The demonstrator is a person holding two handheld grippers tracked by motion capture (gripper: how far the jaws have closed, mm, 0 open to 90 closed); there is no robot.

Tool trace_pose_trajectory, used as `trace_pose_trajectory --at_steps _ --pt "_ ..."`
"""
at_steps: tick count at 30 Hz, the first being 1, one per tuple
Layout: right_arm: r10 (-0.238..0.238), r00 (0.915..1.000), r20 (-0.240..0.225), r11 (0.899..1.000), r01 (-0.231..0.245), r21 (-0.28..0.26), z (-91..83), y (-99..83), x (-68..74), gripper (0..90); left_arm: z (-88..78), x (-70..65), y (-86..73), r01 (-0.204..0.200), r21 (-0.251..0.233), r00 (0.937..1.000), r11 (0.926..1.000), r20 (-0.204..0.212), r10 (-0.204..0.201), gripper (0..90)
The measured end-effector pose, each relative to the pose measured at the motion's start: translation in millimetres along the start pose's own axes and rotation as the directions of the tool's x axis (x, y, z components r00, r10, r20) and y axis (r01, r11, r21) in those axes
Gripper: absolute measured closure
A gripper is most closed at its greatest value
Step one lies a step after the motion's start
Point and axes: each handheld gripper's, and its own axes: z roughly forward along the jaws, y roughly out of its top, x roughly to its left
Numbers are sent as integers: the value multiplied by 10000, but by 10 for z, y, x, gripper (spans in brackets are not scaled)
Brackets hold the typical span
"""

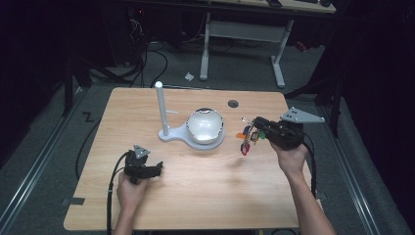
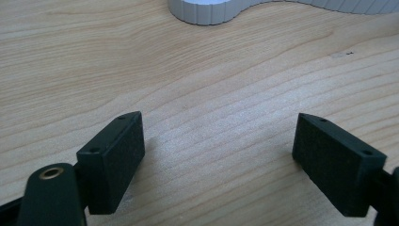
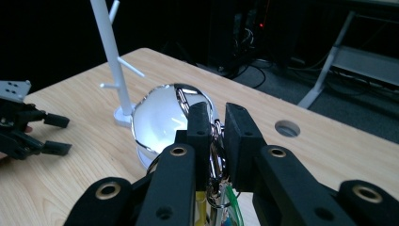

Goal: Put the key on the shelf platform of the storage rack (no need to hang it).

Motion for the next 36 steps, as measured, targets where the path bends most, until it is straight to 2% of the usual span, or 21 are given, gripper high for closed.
trace_pose_trajectory --at_steps 6,9,20,29,36 --pt "-323 9991 -292 9994 320 -105 54 230 76 817 0 0 0 -7 3 10000 10000 5 7 178" --pt "-325 9987 -390 9994 321 -94 74 297 100 816 0 0 0 -3 1 10000 10000 4 3 177" --pt "-468 9963 -714 9989 472 39 192 494 136 816 0 2 1 -34 4 10000 10000 12 34 178" --pt "-473 9932 -1061 9984 504 273 380 697 176 816 0 3 1 -35 7 10000 10000 18 35 177" --pt "-511 9920 -1157 9978 557 366 499 795 212 816 -1 2 2 -14 20 10000 10000 12 14 177"
